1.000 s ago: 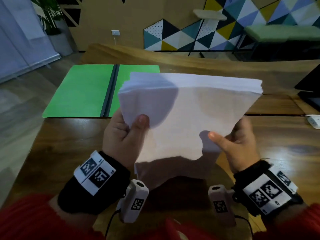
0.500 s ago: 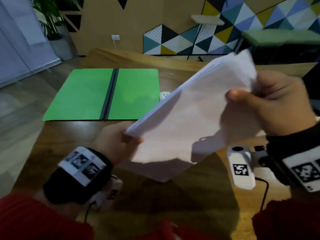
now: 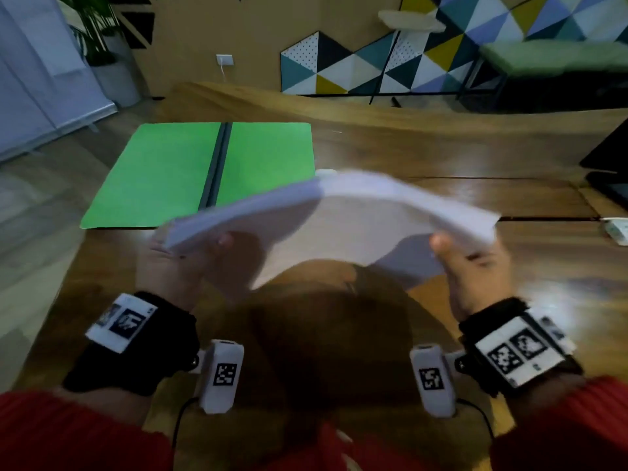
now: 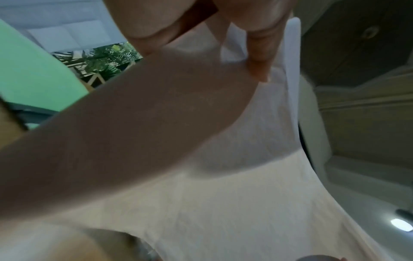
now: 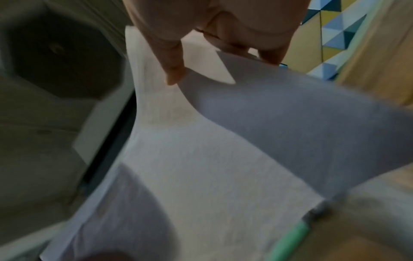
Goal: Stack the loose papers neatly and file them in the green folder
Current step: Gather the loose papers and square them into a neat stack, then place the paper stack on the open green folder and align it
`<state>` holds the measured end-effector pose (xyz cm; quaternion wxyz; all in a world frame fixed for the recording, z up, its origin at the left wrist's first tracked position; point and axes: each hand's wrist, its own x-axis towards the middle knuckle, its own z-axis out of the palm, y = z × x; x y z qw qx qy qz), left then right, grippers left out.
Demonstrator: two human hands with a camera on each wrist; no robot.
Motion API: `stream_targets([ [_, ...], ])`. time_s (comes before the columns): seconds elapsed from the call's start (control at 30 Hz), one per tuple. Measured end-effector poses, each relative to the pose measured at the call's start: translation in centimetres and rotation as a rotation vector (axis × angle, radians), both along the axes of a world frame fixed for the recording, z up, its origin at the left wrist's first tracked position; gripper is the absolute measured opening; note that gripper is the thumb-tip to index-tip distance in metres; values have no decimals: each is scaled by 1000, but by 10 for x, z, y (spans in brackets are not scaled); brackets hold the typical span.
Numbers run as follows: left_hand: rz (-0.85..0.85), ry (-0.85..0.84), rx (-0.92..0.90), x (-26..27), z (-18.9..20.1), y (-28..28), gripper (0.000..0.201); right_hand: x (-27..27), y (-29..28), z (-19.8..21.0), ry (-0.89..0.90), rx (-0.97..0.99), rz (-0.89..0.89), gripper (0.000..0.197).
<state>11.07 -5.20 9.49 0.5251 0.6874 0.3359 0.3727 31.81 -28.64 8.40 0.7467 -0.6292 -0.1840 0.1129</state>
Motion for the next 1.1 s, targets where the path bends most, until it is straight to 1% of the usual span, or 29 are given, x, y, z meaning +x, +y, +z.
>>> stream_targets([
  [0.03, 16, 174, 49, 3, -7, -4, 15, -3, 1, -15, 22, -102, 0, 50],
  [0.07, 29, 328, 52, 7, -14, -8, 14, -5, 2, -27, 27, -224, 1, 36],
  [0.1, 42, 381, -10, 8, -21, -9, 15, -8, 3, -34, 36, -307, -3, 28],
  [0.13, 43, 342, -62, 8, -25, -10, 19, -8, 5, -37, 27, -362, -10, 28],
  [0.17, 47, 261, -118, 9, -25, -11, 26, -7, 7, -35, 34, -358, -37, 27],
  [0.2, 39, 209, -121, 8, -23, -12, 29, -6, 8, -28, 41, -307, -65, 25],
  [0.23, 32, 172, -84, 6, -20, -14, 28, -3, 7, -21, 40, -231, -70, 27],
  [0.3, 21, 132, -27, 0, -16, -13, 17, 4, 1, -11, 24, -105, -68, 43],
  [0.33, 33, 145, 3, -2, -17, -10, 22, 6, -1, -9, 27, -102, -51, 45],
  [0.37, 18, 185, 21, -3, -19, -9, 23, 9, -3, -10, 55, -152, -8, 46],
  [0.4, 20, 227, 10, -4, -25, -5, 20, 11, -5, -14, 97, -218, 32, 56],
  [0.43, 46, 269, -6, -4, -29, -4, 23, 13, -7, -15, 131, -319, 94, 76],
  [0.47, 59, 291, -32, -3, -32, -3, 30, 16, -9, -16, 171, -391, 135, 89],
  [0.5, 65, 289, -61, -1, -34, -5, 32, 18, -9, -13, 195, -428, 126, 84],
  [0.53, 70, 282, -76, 1, -36, -5, 32, 20, -10, -7, 170, -440, 93, 72],
  [0.57, 62, 280, -78, 3, -35, -5, 32, 21, -11, 2, 70, -443, 19, 71],
  [0.6, 38, 275, -73, 5, -33, -5, 30, 20, -9, 15, -122, -447, -33, 75],
  [0.63, 16, 268, -60, 6, -30, -5, 29, 18, -7, 27, -349, -500, -63, 80],
  [0.67, -3, 269, -42, 8, -28, -4, 27, 14, -3, 39, -579, -607, -32, 85],
  [0.7, -18, 277, -32, 10, -25, -3, 25, 11, 3, 48, -762, -767, 43, 89],
  [0.73, -34, 291, -24, 11, -22, -1, 23, 7, 9, 57, -897, -968, 149, 89],
  [0.77, -42, 306, -14, 13, -18, 0, 23, 6, 16, 64, -981, -1138, 245, 87],
  [0.8, -44, 324, 4, 15, -17, 2, 25, 6, 23, 68, -1006, -1263, 347, 82],
  [0.83, -35, 338, 31, 17, -15, 3, 29, 7, 29, 73, -1016, -1327, 426, 72],
  [0.87, -24, 353, 51, 18, -13, 6, 33, 9, 34, 74, -1025, -1342, 480, 58],
  [0.93, -17, 370, 67, 19, -6, 11, 31, 14, 39, 67, -1084, -1244, 496, 27],
  [1.0, -18, 375, 69, 22, 2, 19, 22, 16, 42, 60, -1148, -1148, 431, 4],
  [1.07, -22, 350, 38, 31, 9, 26, 13, 20, 43, 51, -1163, -1083, 348, 6],
  [1.1, -40, 322, 20, 39, 12, 30, 14, 23, 45, 46, -1137, -1068, 329, 6],
])
